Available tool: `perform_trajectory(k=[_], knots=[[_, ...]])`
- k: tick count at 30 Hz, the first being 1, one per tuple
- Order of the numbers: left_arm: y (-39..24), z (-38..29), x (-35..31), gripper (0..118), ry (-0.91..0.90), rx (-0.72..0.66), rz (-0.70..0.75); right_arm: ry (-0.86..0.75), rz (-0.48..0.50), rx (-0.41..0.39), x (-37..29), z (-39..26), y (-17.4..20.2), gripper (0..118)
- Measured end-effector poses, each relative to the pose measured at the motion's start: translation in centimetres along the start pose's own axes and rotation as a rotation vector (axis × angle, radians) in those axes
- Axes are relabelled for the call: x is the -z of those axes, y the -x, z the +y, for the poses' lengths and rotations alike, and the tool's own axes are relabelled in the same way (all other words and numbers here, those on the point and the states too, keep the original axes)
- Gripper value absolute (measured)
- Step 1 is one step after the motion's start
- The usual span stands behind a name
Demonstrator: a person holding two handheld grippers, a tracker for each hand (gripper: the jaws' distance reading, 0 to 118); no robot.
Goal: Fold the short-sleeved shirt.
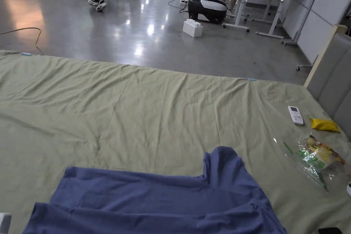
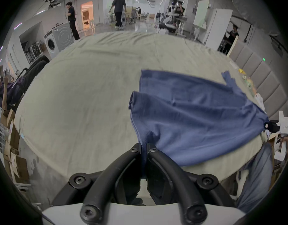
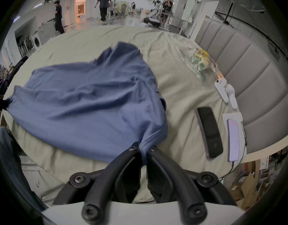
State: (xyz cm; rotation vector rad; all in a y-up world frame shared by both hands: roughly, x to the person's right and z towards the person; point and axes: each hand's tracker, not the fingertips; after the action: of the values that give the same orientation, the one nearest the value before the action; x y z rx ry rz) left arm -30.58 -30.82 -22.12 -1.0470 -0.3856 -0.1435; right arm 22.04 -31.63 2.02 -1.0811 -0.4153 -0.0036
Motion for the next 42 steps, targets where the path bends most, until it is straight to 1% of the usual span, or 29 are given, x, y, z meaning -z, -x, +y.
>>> perform_trajectory(k=[2, 5, 10, 12, 13, 14, 15, 16, 17, 18, 19, 20, 21, 22, 24, 26, 28, 30, 31, 33, 34, 37, 38, 39, 40, 42], knots=[[0.0, -0.5, 1.1, 6, 0.031, 0.008, 0.012, 0.031, -0.012, -0.026, 0.9, -0.6, 0.7, 6], [-0.2, -0.9, 2.4, 6, 0.050, 0.024, 0.029, 0.046, -0.023, -0.043, 2.0, -1.0, 1.0, 6], [0.2, -1.3, 5.1, 6, 0.066, 0.029, 0.052, 0.060, -0.033, -0.052, 3.0, -1.2, 1.5, 6], [0.2, -1.6, 5.4, 6, 0.067, 0.027, 0.052, 0.056, -0.039, -0.060, 3.2, -1.4, 1.8, 9], [0.2, -1.5, 5.2, 6, 0.058, 0.030, 0.053, 0.051, -0.044, -0.059, 3.1, -1.4, 1.9, 13], [0.2, -1.4, 5.1, 8, 0.053, 0.032, 0.052, 0.049, -0.051, -0.057, 2.9, -1.3, 1.9, 25], [0.2, -1.2, 4.8, 15, 0.050, 0.031, 0.053, 0.042, -0.061, -0.053, 2.5, -1.2, 1.9, 41], [0.2, -0.9, 4.5, 15, 0.041, 0.028, 0.051, 0.017, -0.077, -0.037, 2.0, -1.0, 1.9, 41], [0.1, -0.4, 3.9, 18, 0.007, 0.031, 0.048, -0.035, -0.077, -0.017, 1.3, -0.7, 1.9, 46], [0.1, 0.1, 3.4, 24, -0.042, 0.056, 0.070, -0.086, -0.058, -0.005, 0.6, -0.4, 1.9, 57], [-0.2, 0.8, 2.9, 37, -0.078, 0.047, 0.049, -0.142, -0.039, 0.007, -0.3, 0.1, 1.9, 71], [-0.5, 1.3, 2.5, 52, -0.114, 0.042, 0.038, -0.190, -0.033, 0.014, -1.2, 0.6, 2.3, 80], [-1.2, 2.1, 1.6, 61, -0.158, 0.042, 0.022, -0.247, -0.033, 0.024, -2.0, 1.2, 2.6, 82], [-1.9, 2.9, 1.0, 63, -0.208, 0.043, 0.007, -0.315, -0.036, 0.037, -2.8, 1.8, 2.9, 82], [-3.2, 4.3, -0.2, 63, -0.304, 0.057, -0.007, -0.425, -0.034, 0.047, -3.9, 3.1, 3.7, 82], [-5.0, 5.5, -1.6, 63, -0.420, 0.073, 0.001, -0.528, -0.053, 0.063, -5.0, 4.5, 4.6, 83], [-6.6, 6.3, -2.7, 63, -0.533, 0.086, -0.005, -0.621, -0.052, 0.095, -5.8, 5.9, 5.6, 83], [-8.1, 6.9, -3.6, 62, -0.620, 0.050, -0.011, -0.702, -0.039, 0.136, -6.7, 7.0, 6.4, 83], [-8.8, 7.2, -4.0, 62, -0.654, 0.037, -0.011, -0.741, -0.028, 0.151, -7.2, 7.5, 6.8, 81], [-10.0, 7.6, -4.7, 59, -0.708, 0.018, -0.008, -0.805, 0.001, 0.171, -8.0, 8.4, 7.7, 67], [-10.7, 7.8, -5.1, 55, -0.735, 0.008, 0.003, -0.834, 0.012, 0.176, -8.3, 8.8, 8.1, 60], [-12.0, 7.9, -6.0, 27, -0.828, 0.013, 0.027, -0.897, -0.004, 0.165, -9.2, 9.7, 9.3, 32], [-12.3, 7.9, -6.2, 18, -0.833, 0.013, 0.030, -0.927, -0.008, 0.166, -9.5, 9.8, 9.6, 17], [-12.5, 7.8, -6.3, 14, -0.849, 0.009, 0.045, -0.961, -0.011, 0.165, -9.8, 9.9, 9.8, 11], [-12.7, 7.7, -6.6, 8, -0.864, 0.002, 0.056, -0.999, -0.028, 0.153, -10.1, 9.9, 10.0, 11], [-12.6, 7.5, -6.9, 6, -0.894, -0.004, 0.070, -1.029, -0.061, 0.142, -10.6, 10.0, 10.3, 6]])
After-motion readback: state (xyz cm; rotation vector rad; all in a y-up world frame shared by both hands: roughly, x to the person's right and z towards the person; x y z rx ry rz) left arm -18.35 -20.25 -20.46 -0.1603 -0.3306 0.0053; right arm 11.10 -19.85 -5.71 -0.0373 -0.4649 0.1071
